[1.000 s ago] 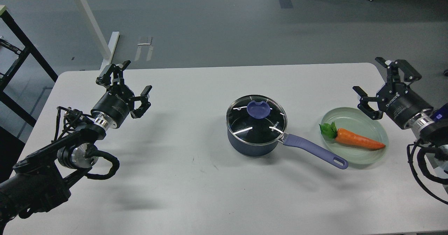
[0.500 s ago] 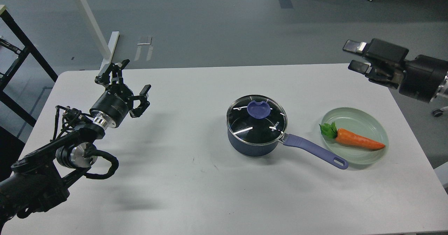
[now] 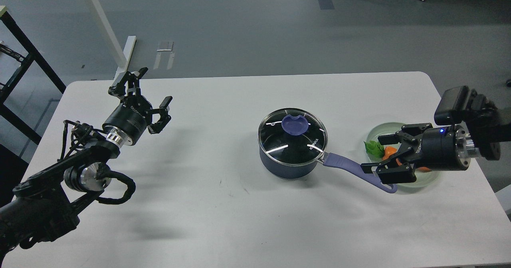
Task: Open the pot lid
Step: 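Grasp the purple pan handle with the right gripper to steady the pan, then reach the left gripper over the pan to the purple lid knob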
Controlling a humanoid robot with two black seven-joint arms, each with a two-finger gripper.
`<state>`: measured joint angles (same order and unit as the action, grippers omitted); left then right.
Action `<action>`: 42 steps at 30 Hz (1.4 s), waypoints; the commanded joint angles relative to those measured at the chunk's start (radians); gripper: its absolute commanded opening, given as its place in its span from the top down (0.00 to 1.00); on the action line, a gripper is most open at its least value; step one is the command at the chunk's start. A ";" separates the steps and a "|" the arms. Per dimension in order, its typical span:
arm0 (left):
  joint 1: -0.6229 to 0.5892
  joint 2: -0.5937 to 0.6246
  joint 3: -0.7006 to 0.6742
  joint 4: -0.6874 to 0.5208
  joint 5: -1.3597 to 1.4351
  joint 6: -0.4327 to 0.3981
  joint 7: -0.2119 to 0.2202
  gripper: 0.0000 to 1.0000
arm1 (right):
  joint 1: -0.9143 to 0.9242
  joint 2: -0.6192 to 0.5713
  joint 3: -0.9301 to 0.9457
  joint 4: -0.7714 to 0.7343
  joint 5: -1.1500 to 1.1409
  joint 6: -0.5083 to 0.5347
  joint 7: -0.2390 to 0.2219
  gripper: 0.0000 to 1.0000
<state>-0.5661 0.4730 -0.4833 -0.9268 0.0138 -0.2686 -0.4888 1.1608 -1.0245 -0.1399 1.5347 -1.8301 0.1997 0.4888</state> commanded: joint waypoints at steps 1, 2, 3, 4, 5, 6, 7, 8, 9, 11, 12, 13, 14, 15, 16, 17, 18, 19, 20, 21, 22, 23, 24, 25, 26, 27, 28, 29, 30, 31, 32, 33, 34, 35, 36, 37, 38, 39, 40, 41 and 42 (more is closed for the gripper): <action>0.000 0.003 0.000 0.000 0.000 0.000 0.000 0.01 | 0.011 0.058 -0.044 -0.045 -0.028 -0.002 0.000 0.00; 0.000 0.004 0.000 0.000 0.000 0.000 0.000 0.01 | 0.016 0.079 -0.058 -0.060 -0.028 -0.002 0.000 0.00; 0.000 0.004 -0.001 0.000 0.000 0.000 0.000 0.01 | 0.020 0.098 -0.069 -0.071 -0.028 -0.002 0.000 0.00; 0.000 0.004 -0.001 0.000 0.000 0.000 0.000 0.01 | 0.023 0.115 -0.081 -0.083 -0.026 -0.002 0.000 0.00; 0.000 0.006 0.000 0.000 0.000 0.000 0.000 0.01 | 0.023 0.127 -0.090 -0.094 -0.026 -0.002 0.000 0.01; 0.000 0.006 0.000 0.000 0.000 0.000 0.000 0.01 | 0.023 0.136 -0.099 -0.103 -0.026 -0.002 0.000 0.01; 0.000 0.009 0.000 0.000 0.000 0.002 0.000 0.01 | 0.025 0.142 -0.108 -0.110 -0.026 -0.002 0.000 0.03; 0.000 0.009 0.000 0.000 0.000 0.002 0.000 0.01 | 0.025 0.147 -0.118 -0.113 -0.024 -0.002 0.000 0.05; 0.000 0.009 0.000 0.000 0.000 0.002 0.000 0.01 | 0.025 0.152 -0.127 -0.113 -0.023 -0.002 0.000 0.06; 0.000 0.010 0.002 0.000 0.000 0.002 0.000 0.01 | 0.027 0.158 -0.142 -0.114 -0.023 -0.003 0.000 0.10; 0.000 0.010 0.000 0.000 0.000 0.002 0.000 0.01 | 0.028 0.159 -0.147 -0.114 -0.026 -0.005 0.000 0.16; 0.000 0.010 0.002 0.000 0.000 0.002 0.000 0.01 | 0.027 0.158 -0.147 -0.114 -0.028 -0.005 0.000 0.23; 0.000 0.010 0.000 0.000 0.000 0.002 0.000 0.01 | 0.028 0.158 -0.148 -0.114 -0.029 -0.006 0.000 0.31; 0.000 0.009 0.000 0.000 0.000 0.002 0.000 0.01 | 0.028 0.158 -0.148 -0.114 -0.028 -0.006 0.000 0.34; 0.000 0.009 0.000 0.002 0.000 0.002 0.000 0.01 | 0.028 0.158 -0.148 -0.114 -0.028 -0.006 0.000 0.35; -0.001 0.007 0.002 0.000 0.000 0.002 0.000 0.01 | 0.028 0.158 -0.148 -0.114 -0.028 -0.006 0.000 0.36; -0.001 0.007 0.002 0.000 0.000 0.002 0.000 0.01 | 0.028 0.158 -0.148 -0.114 -0.028 -0.006 0.000 0.38; -0.001 0.007 0.002 0.000 0.000 0.002 0.000 0.01 | 0.028 0.158 -0.150 -0.114 -0.028 -0.006 0.000 0.41; -0.001 0.007 0.002 0.002 0.000 0.002 0.000 0.01 | 0.028 0.158 -0.152 -0.114 -0.028 -0.006 0.000 0.43; -0.001 0.009 0.002 0.000 0.000 0.002 0.000 0.01 | 0.030 0.158 -0.152 -0.114 -0.028 -0.006 0.000 0.45; -0.001 0.009 0.002 0.002 0.000 0.002 0.000 0.01 | 0.031 0.156 -0.152 -0.113 -0.026 -0.006 0.000 0.47; -0.001 0.010 0.002 0.000 0.000 0.002 0.000 0.01 | 0.033 0.156 -0.152 -0.113 -0.026 -0.006 0.000 0.50; -0.003 0.010 0.002 0.002 0.000 0.002 0.000 0.01 | 0.034 0.156 -0.152 -0.113 -0.026 -0.006 0.000 0.52; -0.003 0.012 0.002 0.000 0.000 0.002 0.000 0.01 | 0.040 0.156 -0.153 -0.113 -0.026 -0.006 0.000 0.54; -0.005 0.013 0.005 0.000 0.000 0.002 0.000 0.01 | 0.045 0.156 -0.153 -0.114 -0.028 -0.006 0.000 0.55; -0.008 0.018 0.008 0.002 0.000 0.000 0.000 0.01 | 0.048 0.155 -0.153 -0.113 -0.028 -0.006 0.000 0.57; -0.011 0.021 0.014 0.002 0.002 0.000 0.000 0.01 | 0.048 0.155 -0.153 -0.113 -0.028 -0.006 0.000 0.59; -0.014 0.027 0.018 0.002 0.002 -0.001 0.000 0.01 | 0.050 0.153 -0.153 -0.113 -0.028 -0.006 0.000 0.61; -0.015 0.036 0.020 0.003 0.002 -0.003 0.000 0.01 | 0.050 0.153 -0.156 -0.114 -0.028 -0.008 0.000 0.62; -0.020 0.048 0.023 0.006 0.002 -0.007 0.000 0.01 | 0.050 0.153 -0.153 -0.113 -0.028 -0.006 0.000 0.63; -0.027 0.059 0.025 0.011 0.003 -0.012 0.000 0.01 | 0.050 0.153 -0.156 -0.114 -0.028 -0.006 0.000 0.64; -0.037 0.075 0.029 0.016 0.005 -0.014 0.000 0.01 | 0.048 0.152 -0.156 -0.113 -0.028 -0.006 0.000 0.66; -0.047 0.085 0.040 0.019 0.005 -0.012 0.000 0.01 | 0.050 0.150 -0.156 -0.113 -0.028 -0.006 0.000 0.68; -0.063 0.098 0.060 0.023 0.006 -0.012 0.000 0.01 | 0.048 0.150 -0.156 -0.114 -0.028 -0.008 0.000 0.69; -0.075 0.101 0.077 0.028 0.008 -0.015 0.000 0.01 | 0.048 0.150 -0.158 -0.113 -0.028 -0.006 0.000 0.69; -0.086 0.105 0.087 0.031 0.015 -0.015 0.000 0.01 | 0.048 0.150 -0.158 -0.113 -0.028 -0.008 0.000 0.69; -0.092 0.107 0.091 0.034 0.027 -0.015 0.000 0.01 | 0.048 0.150 -0.158 -0.114 -0.028 -0.008 0.000 0.69; -0.094 0.107 0.091 0.036 0.040 -0.018 0.000 0.01 | 0.048 0.152 -0.158 -0.114 -0.026 -0.008 0.000 0.69; -0.098 0.108 0.089 0.042 0.064 -0.032 0.000 0.01 | 0.048 0.152 -0.158 -0.114 -0.026 -0.008 0.000 0.69; -0.106 0.110 0.091 0.052 0.093 -0.044 0.000 0.01 | 0.048 0.150 -0.158 -0.113 -0.026 -0.006 0.000 0.69; -0.109 0.110 0.091 0.054 0.098 -0.047 0.000 0.01 | 0.048 0.150 -0.158 -0.114 -0.026 -0.008 0.000 0.69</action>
<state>-0.6615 0.5798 -0.3952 -0.8863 0.0708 -0.2977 -0.4886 1.2095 -0.8741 -0.2976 1.4213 -1.8573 0.1919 0.4893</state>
